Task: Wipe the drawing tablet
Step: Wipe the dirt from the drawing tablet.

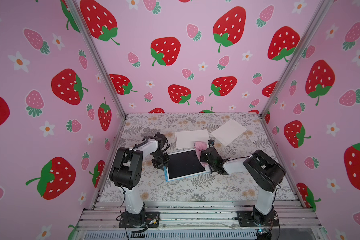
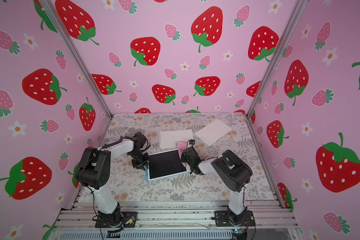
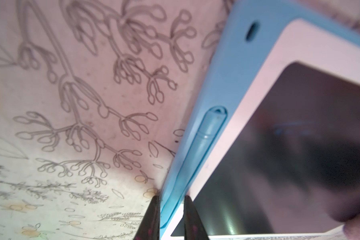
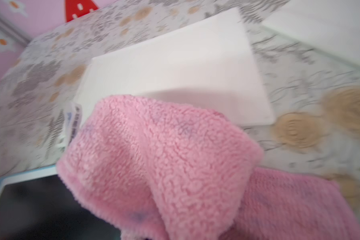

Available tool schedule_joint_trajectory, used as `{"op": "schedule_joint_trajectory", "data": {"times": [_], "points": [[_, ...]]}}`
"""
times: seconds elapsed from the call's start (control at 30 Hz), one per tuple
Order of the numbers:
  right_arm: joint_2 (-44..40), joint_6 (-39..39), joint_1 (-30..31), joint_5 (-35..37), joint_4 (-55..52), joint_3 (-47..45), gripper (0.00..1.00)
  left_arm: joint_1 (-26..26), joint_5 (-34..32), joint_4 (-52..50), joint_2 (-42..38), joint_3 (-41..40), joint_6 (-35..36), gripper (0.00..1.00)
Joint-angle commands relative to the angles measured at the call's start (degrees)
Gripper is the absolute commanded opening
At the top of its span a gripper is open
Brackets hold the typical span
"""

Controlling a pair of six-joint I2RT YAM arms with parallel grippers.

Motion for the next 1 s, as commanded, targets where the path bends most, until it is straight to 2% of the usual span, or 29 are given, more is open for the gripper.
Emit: {"op": "schedule_joint_trajectory", "data": {"times": [0.0, 0.07, 0.13, 0.3, 0.37, 0.43, 0.57, 0.63, 0.7, 0.83, 0.9, 0.97], "points": [[6.44, -1.24, 8.92, -3.23, -13.94, 4.49, 0.0, -0.87, -3.08, 3.15, 5.6, -3.37, 0.11, 0.2], [9.08, -2.6, 12.83, -4.17, -15.34, 9.6, 0.0, -0.88, -3.07, 2.96, 5.6, -3.2, 0.21, 0.2], [10.07, -2.33, 12.08, -3.33, -17.01, 11.0, 0.0, -0.88, -3.27, 2.7, 5.6, -3.03, 0.24, 0.19], [6.6, 3.45, -2.29, -3.65, -17.71, 1.63, 0.0, -0.93, -3.27, 2.69, 5.43, -3.13, 0.15, 0.19], [5.36, 2.28, -4.19, -3.32, -17.4, 0.12, 0.0, -0.83, -3.34, 2.64, 5.43, -3.15, 0.24, 0.19], [6.01, 1.58, -2.43, -5.09, -17.61, 1.79, 0.0, -0.86, -3.42, 2.62, 5.47, -3.07, 0.23, 0.19], [10.33, -1.04, 8.52, -4.98, -20.49, 11.88, 0.0, -0.93, -3.28, 2.61, 5.78, -2.6, 0.15, 0.19], [11.73, -1.71, 10.44, -4.7, -22.06, 15.52, 0.0, -0.94, -3.36, 2.44, 5.87, -2.42, 0.24, 0.19], [11.58, -0.04, 7.55, -4.22, -23.75, 15.37, 0.0, -0.92, -3.35, 2.43, 5.89, -2.45, 0.32, 0.19], [9.6, 3.63, -3.78, -6.64, -27.67, 11.67, 0.0, -0.89, -3.21, 2.78, 5.78, -2.94, 0.26, 0.19], [8.15, 1.7, -4.43, -5.58, -27.44, 10.49, 0.0, -0.92, -3.21, 3.03, 5.66, -3.2, 0.23, 0.19], [8.22, 0.34, -1.57, -6.43, -26.99, 11.83, 0.0, -0.87, -3.26, 3.09, 5.76, -3.24, 0.24, 0.19]]}}
